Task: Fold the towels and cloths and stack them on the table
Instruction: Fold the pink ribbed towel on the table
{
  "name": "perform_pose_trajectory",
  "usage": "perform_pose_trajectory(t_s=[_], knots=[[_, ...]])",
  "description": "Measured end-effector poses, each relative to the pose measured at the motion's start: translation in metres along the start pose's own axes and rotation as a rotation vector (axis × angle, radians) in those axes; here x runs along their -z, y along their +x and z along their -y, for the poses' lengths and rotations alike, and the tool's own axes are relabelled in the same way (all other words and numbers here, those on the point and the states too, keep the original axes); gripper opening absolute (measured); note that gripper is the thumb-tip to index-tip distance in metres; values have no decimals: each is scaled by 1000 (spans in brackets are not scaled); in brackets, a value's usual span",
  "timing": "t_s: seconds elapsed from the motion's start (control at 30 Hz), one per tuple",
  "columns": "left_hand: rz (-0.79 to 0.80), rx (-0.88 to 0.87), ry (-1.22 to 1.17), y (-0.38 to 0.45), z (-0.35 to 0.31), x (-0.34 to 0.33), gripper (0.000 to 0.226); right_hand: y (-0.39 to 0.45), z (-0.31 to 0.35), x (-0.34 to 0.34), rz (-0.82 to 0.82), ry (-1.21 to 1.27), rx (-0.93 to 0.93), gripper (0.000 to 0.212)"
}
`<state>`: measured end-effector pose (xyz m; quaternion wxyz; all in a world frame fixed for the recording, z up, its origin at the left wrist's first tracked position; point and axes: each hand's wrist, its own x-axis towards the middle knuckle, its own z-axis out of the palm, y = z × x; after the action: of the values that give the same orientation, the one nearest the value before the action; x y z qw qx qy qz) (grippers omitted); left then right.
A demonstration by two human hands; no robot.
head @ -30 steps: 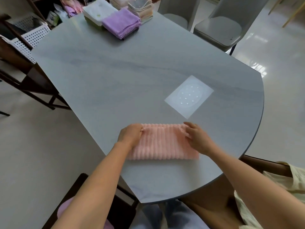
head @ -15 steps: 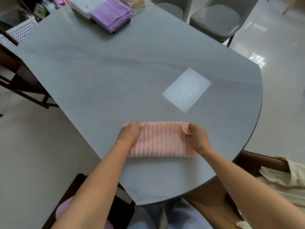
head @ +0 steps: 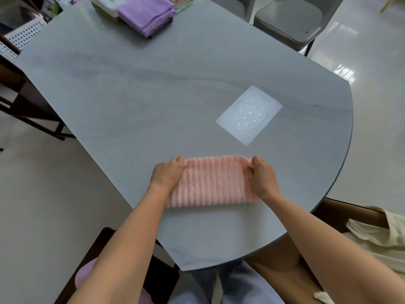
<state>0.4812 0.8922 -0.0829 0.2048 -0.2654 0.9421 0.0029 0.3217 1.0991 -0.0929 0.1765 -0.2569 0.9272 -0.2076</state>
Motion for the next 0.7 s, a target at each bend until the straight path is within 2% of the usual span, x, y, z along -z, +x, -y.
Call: perform_pose_trajectory(t_s=[0.1, 0.13, 0.2, 0.27, 0.33, 0.37, 0.4, 0.5, 0.57, 0.7], knots=[[1, 25, 46, 6, -3, -3, 18, 9, 1, -4, -5, 30, -83, 19], [-42, 43, 42, 6, -3, -4, 17, 11, 1, -6, -5, 55, -127, 11], [-229, 62, -10, 5, -1, -2, 19, 13, 1, -7, -14, 145, -229, 4], [-437, -13, -91, 4, -9, -4, 30, 11, 2, -5, -22, 228, -301, 11], [-519, -207, -261, 0, -26, -8, 33, 6, 5, -4, -45, 296, -325, 14], [-486, -305, -331, -2, -36, -12, 39, 1, 6, -5, -53, 318, -324, 16], [-386, -386, -351, -5, -46, -13, 50, -4, 7, -6, -59, 326, -321, 21], [-49, -466, -159, -7, -55, -27, 85, -17, 10, -14, -56, 342, -312, 32], [-2, -466, -82, -5, -53, -33, 94, -26, 8, -20, -68, 349, -303, 35], [-40, -502, -75, 4, -56, -42, 97, -43, -1, -30, -150, 293, -166, 33]])
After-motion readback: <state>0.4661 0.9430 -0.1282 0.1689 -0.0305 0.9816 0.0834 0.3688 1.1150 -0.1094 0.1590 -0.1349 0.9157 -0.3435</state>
